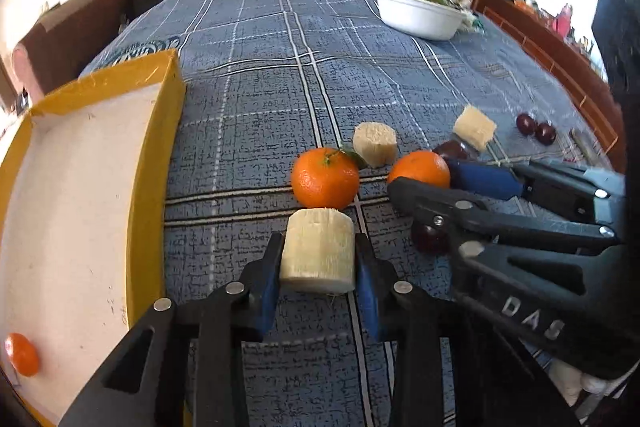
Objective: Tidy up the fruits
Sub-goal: 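Grasp the white cylinder piece with the left gripper while the right gripper grasps an orange, then move both held items over the yellow tray and release them inside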
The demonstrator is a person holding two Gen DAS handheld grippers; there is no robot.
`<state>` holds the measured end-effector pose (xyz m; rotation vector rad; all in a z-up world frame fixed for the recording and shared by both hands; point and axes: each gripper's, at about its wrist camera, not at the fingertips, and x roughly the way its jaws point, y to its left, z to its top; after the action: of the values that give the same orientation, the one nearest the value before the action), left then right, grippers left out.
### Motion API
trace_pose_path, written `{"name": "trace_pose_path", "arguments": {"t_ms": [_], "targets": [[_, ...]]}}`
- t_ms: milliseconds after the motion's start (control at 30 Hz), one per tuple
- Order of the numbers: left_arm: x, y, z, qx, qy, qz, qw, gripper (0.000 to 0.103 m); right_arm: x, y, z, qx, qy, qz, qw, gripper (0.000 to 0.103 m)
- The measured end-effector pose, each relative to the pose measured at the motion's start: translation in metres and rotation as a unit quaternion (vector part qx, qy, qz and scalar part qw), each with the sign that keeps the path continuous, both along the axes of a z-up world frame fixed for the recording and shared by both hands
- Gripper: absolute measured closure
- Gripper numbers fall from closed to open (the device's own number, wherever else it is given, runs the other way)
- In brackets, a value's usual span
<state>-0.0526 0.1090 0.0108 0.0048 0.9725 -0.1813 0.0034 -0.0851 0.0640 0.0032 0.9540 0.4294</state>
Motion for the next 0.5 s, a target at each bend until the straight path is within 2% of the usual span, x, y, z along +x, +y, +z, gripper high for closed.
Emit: {"name": "trace_pose_path", "arguments": {"t_ms": [167,333,500], "targets": [[-0.009,0.010,0.011,-0.021,-0.009,0.014,0.9996,0.070,-0.004,-0.006,0.004,0.028,0.004,-0.001,1.000,0.062],[-0.024,0.030,0.033,-0.058,-0.025,0.034,0.9974,0.070,-0.022,-0.006,0.029,0.046,-0.020,0.002,0.999,0.062],[-0.046,0.074,0.055,-0.081,-0.049,0.088,0.9917,0.070,-0.046,0.013,0.055,0.058,-0.039,0.033,0.997,0.061]]}}
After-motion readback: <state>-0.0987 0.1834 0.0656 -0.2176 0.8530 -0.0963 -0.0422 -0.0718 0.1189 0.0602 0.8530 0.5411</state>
